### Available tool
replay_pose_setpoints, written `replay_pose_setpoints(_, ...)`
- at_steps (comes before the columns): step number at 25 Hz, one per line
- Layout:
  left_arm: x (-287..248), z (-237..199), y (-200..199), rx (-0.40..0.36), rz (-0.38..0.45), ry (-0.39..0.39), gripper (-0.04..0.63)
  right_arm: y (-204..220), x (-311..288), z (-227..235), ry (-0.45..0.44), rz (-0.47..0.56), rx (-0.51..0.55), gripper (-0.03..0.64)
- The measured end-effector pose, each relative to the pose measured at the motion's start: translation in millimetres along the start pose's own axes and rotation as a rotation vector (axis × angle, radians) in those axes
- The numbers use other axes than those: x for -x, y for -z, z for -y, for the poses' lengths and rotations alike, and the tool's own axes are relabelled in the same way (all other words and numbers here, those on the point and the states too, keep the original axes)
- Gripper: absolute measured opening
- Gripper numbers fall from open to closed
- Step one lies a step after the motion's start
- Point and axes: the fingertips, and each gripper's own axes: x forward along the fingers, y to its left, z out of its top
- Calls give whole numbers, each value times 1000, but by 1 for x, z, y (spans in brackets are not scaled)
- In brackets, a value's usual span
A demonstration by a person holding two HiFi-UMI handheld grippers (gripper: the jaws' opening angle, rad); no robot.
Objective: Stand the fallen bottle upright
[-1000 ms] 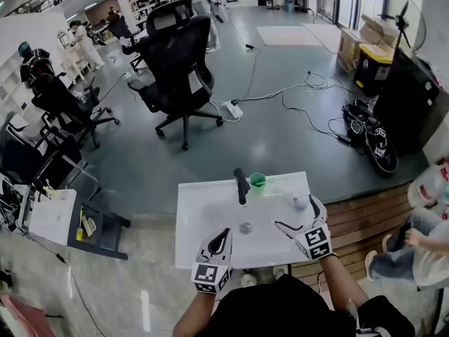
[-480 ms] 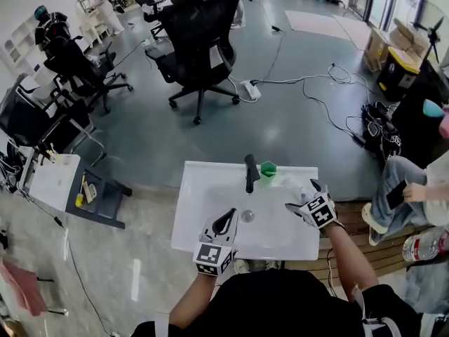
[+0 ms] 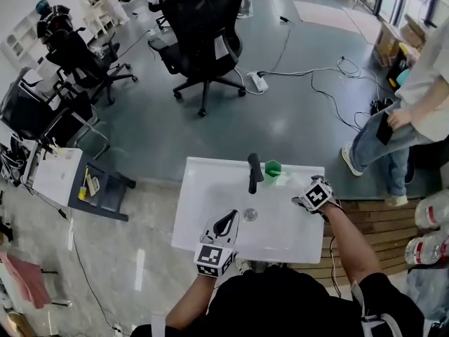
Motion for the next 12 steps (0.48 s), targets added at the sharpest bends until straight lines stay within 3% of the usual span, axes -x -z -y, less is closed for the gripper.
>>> replay_pose_setpoints(3,-5,0,-1,3,-10,2,17,-3,-11,-12,-99,-33,-17,495)
replay_pose_setpoints(6,-12,8,-1,2,-11,19,17,16,-20,7,-35,-158,1,481)
replay_pose_setpoints(12,-15,1,-2,7,-17,-6,17,31,-32,9,-57,-233,6,406)
